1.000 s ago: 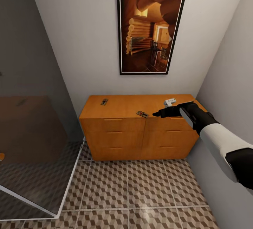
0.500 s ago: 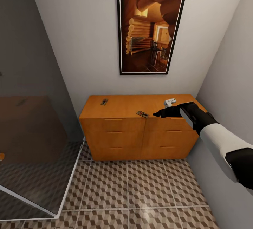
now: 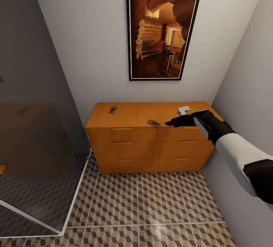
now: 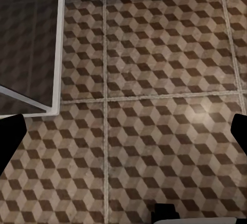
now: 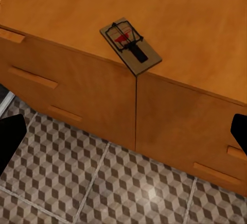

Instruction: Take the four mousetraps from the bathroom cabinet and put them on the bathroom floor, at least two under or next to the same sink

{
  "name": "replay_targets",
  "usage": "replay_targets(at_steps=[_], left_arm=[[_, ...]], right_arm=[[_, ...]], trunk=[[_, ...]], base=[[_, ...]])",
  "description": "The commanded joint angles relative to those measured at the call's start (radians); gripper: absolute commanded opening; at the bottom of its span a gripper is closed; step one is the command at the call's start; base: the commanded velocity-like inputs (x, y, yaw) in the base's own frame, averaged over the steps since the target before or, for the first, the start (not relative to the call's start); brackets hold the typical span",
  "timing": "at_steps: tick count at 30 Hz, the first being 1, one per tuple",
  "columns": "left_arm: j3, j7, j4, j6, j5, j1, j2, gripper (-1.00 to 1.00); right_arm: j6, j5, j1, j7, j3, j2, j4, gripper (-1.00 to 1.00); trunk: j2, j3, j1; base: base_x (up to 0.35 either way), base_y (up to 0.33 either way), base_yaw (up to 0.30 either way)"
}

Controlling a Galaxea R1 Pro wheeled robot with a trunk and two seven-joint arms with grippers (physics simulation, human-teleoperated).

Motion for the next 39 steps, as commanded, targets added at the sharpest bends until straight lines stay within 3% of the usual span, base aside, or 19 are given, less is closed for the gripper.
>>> replay_targets(at_steps=[1,13,39], left_arm=[[-0.007,0.001,0.004,-0.006,0.004,-0.002,0.0,1.0],[-0.007,0.001,0.004,-0.006,0.005,-0.002,0.0,1.0],[-0.006,0.001,0.004,-0.006,0.004,-0.002,0.0,1.0]], right_arm=[[0.006,-0.01,-0.001,-0.002,0.007,-0.002,-0.001,1.0],[0.005,-0.01,-0.001,-0.002,0.007,-0.002,0.005,1.0],[-0.031,-0.012,-0.001,0.0,0.007,-0.006,0.034,1.0]], trunk=[[-0.002,-0.002,0.001],[-0.002,-0.002,0.001],[-0.002,-0.004,0.001]], base=[[0.031,0.0,0.0],[0.149,0.0,0.0],[0.003,0.0,0.0]])
